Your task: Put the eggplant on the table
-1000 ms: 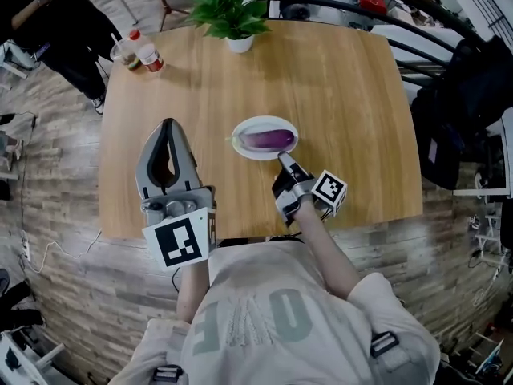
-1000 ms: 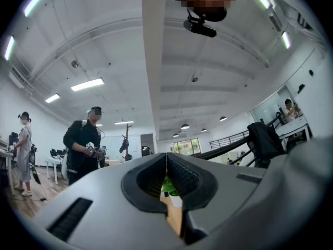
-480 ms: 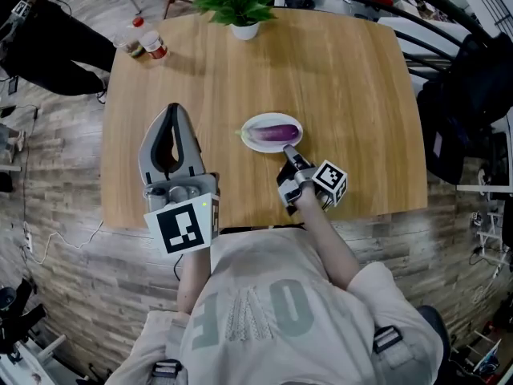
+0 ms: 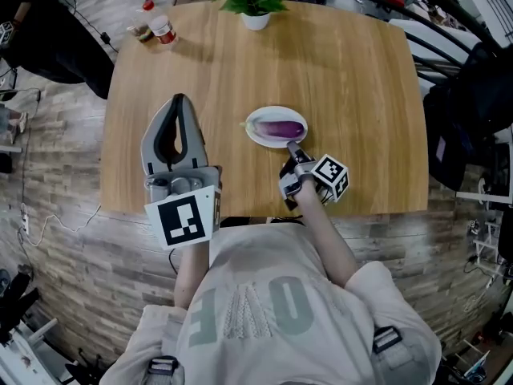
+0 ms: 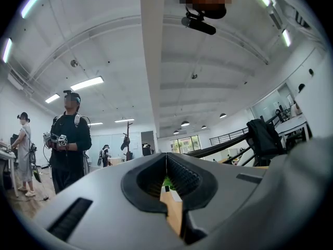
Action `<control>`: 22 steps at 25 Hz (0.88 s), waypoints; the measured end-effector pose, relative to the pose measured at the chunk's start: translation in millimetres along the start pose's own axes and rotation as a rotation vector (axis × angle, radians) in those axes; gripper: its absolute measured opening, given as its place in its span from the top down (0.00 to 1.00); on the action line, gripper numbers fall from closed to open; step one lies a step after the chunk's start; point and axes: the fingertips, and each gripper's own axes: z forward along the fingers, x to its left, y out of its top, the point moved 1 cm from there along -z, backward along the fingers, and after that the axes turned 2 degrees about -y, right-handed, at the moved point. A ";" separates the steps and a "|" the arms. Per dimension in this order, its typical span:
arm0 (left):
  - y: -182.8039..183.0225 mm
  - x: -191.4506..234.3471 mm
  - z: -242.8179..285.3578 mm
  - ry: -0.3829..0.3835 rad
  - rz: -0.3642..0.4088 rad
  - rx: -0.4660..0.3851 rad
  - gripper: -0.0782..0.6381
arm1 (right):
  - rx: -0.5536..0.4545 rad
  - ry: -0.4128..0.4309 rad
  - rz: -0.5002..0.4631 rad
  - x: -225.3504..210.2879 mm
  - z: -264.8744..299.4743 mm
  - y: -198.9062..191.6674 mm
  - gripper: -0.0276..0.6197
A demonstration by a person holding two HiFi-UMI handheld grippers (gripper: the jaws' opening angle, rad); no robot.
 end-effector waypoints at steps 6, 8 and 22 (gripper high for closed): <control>1.0 1.6 -6.6 0.011 0.006 -0.001 0.88 | -0.015 -0.101 -0.074 -3.0 -2.4 0.2 0.91; 1.4 2.2 -7.4 0.013 0.007 -0.002 0.88 | -0.016 -0.126 -0.084 -5.3 -2.5 0.5 0.91; 5.6 7.4 -13.9 0.023 0.002 -0.018 0.88 | -0.045 -0.215 -0.107 -15.8 -14.4 6.4 0.80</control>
